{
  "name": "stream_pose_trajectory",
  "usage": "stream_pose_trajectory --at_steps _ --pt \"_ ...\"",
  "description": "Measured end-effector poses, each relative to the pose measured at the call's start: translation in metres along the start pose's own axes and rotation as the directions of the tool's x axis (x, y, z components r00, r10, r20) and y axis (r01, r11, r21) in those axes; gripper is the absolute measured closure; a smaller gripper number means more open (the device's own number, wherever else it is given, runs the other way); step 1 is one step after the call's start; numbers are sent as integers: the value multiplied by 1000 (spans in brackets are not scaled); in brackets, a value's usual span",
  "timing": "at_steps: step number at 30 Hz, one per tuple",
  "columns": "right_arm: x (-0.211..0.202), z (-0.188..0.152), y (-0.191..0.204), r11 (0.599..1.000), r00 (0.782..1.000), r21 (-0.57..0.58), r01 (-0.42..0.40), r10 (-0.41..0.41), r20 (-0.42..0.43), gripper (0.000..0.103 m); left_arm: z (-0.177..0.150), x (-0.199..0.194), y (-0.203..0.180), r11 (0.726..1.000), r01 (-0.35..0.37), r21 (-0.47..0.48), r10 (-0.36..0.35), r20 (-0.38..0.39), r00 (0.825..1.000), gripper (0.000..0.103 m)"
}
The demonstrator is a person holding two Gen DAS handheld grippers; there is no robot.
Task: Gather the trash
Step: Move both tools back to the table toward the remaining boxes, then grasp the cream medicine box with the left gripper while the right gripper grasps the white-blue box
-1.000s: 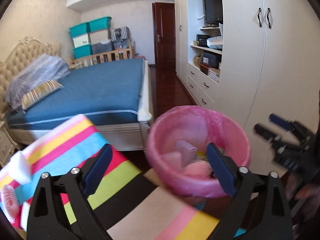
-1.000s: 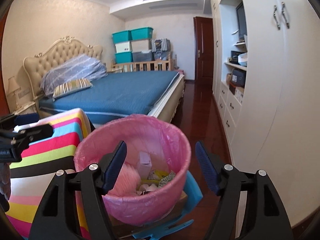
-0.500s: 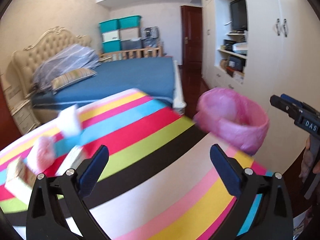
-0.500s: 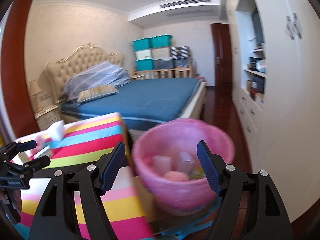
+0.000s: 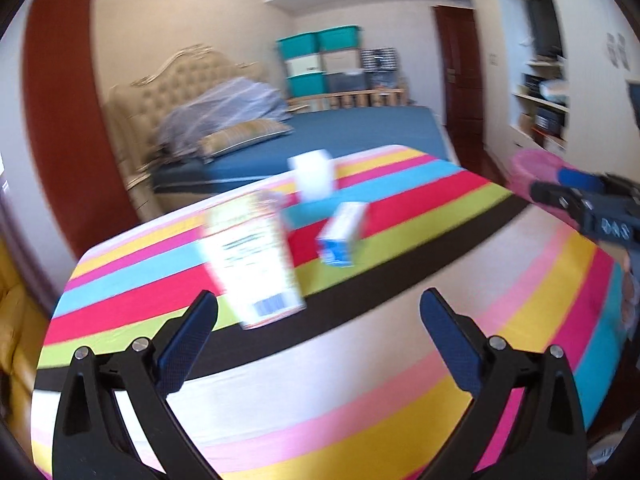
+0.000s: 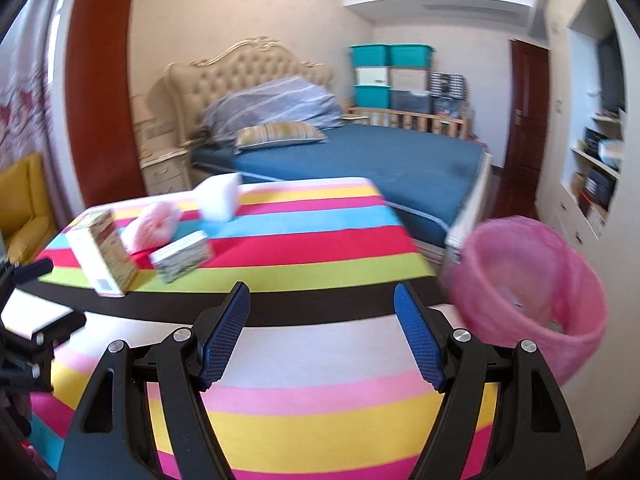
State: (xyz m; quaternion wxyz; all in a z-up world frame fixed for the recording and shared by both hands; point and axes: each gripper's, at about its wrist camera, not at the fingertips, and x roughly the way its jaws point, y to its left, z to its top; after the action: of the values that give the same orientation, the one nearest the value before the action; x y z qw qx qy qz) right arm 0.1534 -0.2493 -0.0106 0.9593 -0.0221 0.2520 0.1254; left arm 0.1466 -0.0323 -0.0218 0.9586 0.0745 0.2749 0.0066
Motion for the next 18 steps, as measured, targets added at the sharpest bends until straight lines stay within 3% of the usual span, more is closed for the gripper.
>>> stream_pose_trajectory --at_steps 5,9,13,15,17,18 --pt "13 4 38 998 999 -39 -38 38 -11 32 9 23 35 995 -21 -96 16 -62 998 5" --pt "22 5 51 997 999 -64 -46 44 -31 32 22 51 40 994 -28 -108 16 -108 994 5" --pt "27 6 53 998 998 -55 -44 41 -48 32 30 76 33 991 -103 -81 93 -124 988 6" --pt "29 8 54 998 998 -55 -41 38 -55 31 33 83 36 991 -97 -93 85 -126 988 15" --pt "34 6 56 998 997 -53 -39 35 -65 31 33 85 41 993 -65 -102 50 -141 989 47" --pt "38 7 57 998 997 -46 -40 36 -71 31 33 84 42 993 -54 -101 39 -147 988 48"
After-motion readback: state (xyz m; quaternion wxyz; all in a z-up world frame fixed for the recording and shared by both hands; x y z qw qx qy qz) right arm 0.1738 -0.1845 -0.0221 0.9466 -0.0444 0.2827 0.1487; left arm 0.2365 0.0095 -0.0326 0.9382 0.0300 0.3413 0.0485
